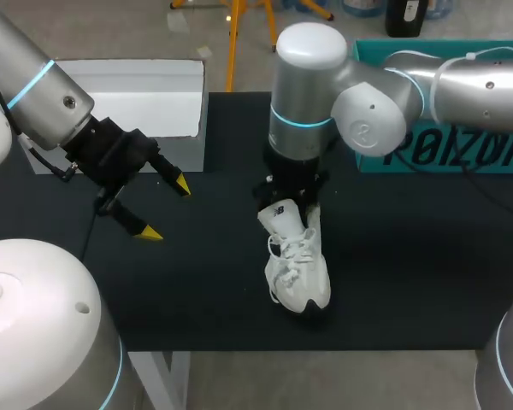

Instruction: Take the shoe out of the shoebox, open the shoe tongue, remove and reinsert the insole, then place the shoe into the shoebox

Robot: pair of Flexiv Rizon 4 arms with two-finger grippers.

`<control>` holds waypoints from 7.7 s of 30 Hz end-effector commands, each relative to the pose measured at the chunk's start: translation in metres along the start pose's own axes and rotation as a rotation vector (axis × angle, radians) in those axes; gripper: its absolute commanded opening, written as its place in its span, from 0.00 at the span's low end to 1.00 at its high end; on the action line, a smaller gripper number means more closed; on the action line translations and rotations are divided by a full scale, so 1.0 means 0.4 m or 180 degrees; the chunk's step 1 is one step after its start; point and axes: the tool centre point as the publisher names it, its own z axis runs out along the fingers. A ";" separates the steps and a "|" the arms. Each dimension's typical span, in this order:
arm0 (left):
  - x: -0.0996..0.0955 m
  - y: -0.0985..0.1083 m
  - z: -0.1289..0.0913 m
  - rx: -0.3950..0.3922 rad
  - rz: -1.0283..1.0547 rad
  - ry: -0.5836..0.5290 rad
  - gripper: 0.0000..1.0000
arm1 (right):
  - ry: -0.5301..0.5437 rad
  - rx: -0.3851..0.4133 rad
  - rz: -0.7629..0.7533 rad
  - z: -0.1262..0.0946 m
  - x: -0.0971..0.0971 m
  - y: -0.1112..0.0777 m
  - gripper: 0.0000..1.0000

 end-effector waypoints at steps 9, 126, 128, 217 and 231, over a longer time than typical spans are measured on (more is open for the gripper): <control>-0.002 -0.001 -0.001 -0.0015 -0.0003 0.0011 1.00 | -0.0118 -0.0593 -0.0022 -0.150 -0.025 -0.003 1.00; -0.002 -0.001 -0.001 -0.0015 -0.0003 0.0011 1.00 | -0.0030 -0.0300 -0.3815 -0.064 -0.088 0.185 0.00; -0.002 -0.001 -0.001 -0.0015 -0.0003 0.0011 1.00 | -0.0016 -0.0334 -0.3830 -0.067 -0.086 0.180 0.00; -0.002 -0.001 -0.001 -0.0015 -0.0003 0.0011 1.00 | -0.0478 -0.0348 -0.2088 -0.657 -0.458 0.308 0.00; -0.002 -0.001 -0.001 -0.0015 -0.0003 0.0011 1.00 | -0.0718 -0.0521 -0.0934 -0.685 -0.594 0.288 0.00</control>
